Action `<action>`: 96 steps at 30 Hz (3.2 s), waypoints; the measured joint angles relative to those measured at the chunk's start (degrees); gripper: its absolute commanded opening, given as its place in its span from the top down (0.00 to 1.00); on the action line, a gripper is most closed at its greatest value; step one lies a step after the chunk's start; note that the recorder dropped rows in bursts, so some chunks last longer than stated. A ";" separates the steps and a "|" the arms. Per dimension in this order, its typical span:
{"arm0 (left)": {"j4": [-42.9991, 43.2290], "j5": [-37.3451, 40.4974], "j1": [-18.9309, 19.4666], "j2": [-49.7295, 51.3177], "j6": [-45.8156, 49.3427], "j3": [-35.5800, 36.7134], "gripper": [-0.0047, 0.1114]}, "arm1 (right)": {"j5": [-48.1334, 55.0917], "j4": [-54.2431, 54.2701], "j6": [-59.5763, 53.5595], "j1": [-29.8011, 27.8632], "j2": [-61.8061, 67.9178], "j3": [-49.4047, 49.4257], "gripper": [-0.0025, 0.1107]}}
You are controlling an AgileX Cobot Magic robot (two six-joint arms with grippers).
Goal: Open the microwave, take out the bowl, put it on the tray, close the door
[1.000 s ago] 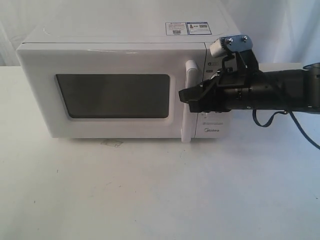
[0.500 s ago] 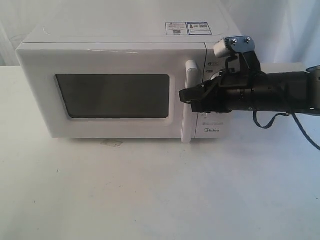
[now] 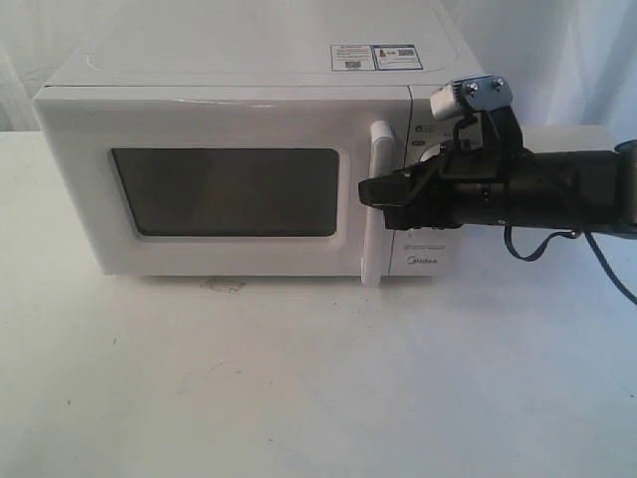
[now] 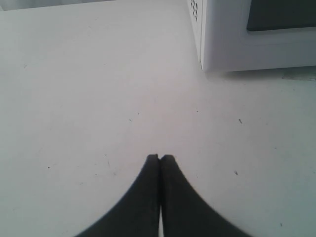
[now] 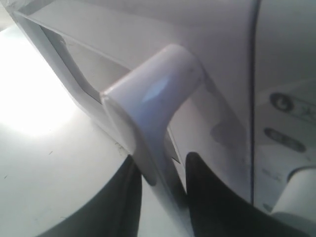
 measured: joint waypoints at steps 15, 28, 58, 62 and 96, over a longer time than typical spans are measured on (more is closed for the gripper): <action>0.00 0.00 0.00 0.00 0.00 0.00 0.96 | -2.15 0.00 -1.57 1.22 -0.54 0.40 0.98; 0.00 0.00 0.00 0.00 0.00 0.00 0.96 | -3.06 0.00 -4.37 1.33 -0.81 0.26 0.80; 0.00 0.00 0.00 0.00 0.00 0.00 0.96 | -6.68 -1.91 -0.44 2.87 -2.19 -2.27 0.89; 0.00 0.00 0.00 0.00 0.00 0.00 0.96 | -7.97 -1.29 0.14 3.12 -2.22 -2.27 0.98; 0.00 0.00 0.00 0.00 0.00 0.00 0.96 | -16.15 -0.71 -0.98 6.19 -5.78 -0.82 0.98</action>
